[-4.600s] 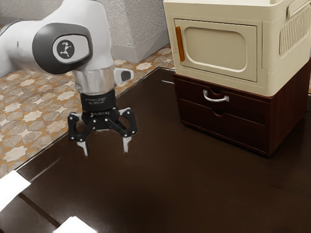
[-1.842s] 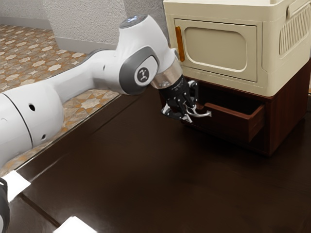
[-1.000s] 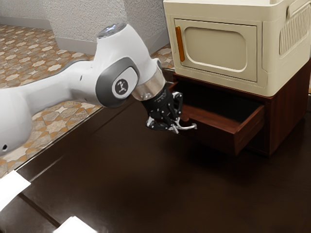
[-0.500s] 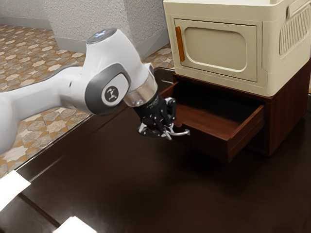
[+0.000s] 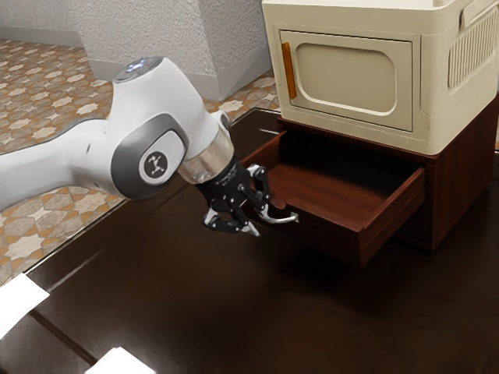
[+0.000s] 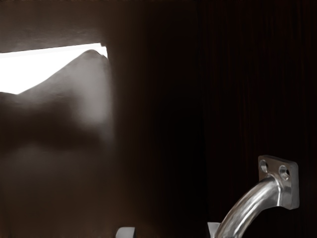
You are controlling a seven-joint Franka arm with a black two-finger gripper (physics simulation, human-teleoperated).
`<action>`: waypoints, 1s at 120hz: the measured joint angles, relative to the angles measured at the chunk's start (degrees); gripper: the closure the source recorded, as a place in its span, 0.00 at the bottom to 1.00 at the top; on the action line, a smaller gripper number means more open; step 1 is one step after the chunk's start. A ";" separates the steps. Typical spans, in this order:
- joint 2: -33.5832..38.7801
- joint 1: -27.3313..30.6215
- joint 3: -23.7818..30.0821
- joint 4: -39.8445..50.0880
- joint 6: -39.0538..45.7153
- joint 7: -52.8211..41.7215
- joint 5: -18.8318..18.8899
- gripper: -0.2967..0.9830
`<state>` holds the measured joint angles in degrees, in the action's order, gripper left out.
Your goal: Pull the drawer handle with one arm to open the drawer
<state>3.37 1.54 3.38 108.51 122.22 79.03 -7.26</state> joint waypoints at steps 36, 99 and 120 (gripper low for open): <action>-1.97 0.24 0.33 -2.40 0.96 -1.18 -0.52 0.74; -0.84 0.09 -0.19 -3.44 1.16 -3.89 -0.02 0.64; 2.52 3.13 -0.17 -13.50 -5.47 -3.57 2.36 0.57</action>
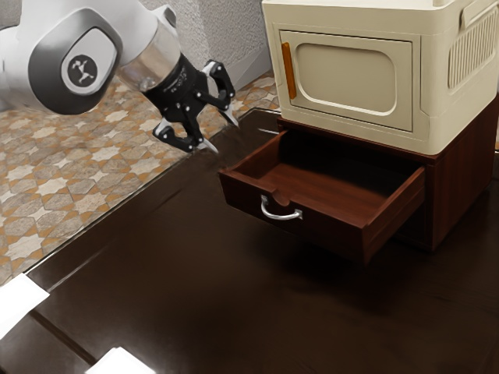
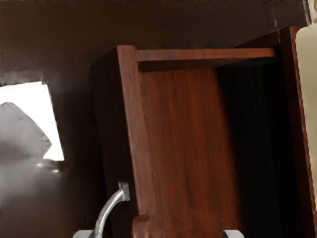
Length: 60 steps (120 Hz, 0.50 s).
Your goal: Pull the drawer handle with one arm to open the drawer
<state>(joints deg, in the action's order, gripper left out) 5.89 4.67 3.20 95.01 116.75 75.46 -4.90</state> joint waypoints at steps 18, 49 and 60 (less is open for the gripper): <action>4.95 -9.30 -9.03 -5.02 -16.29 3.44 3.80 0.40; 5.81 -12.30 -12.98 1.62 -28.21 8.26 5.09 0.28; 6.72 -14.44 -13.04 2.32 -29.65 9.30 5.25 0.26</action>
<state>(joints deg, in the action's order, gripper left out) 12.60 -9.77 -9.84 97.34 87.10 84.76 0.35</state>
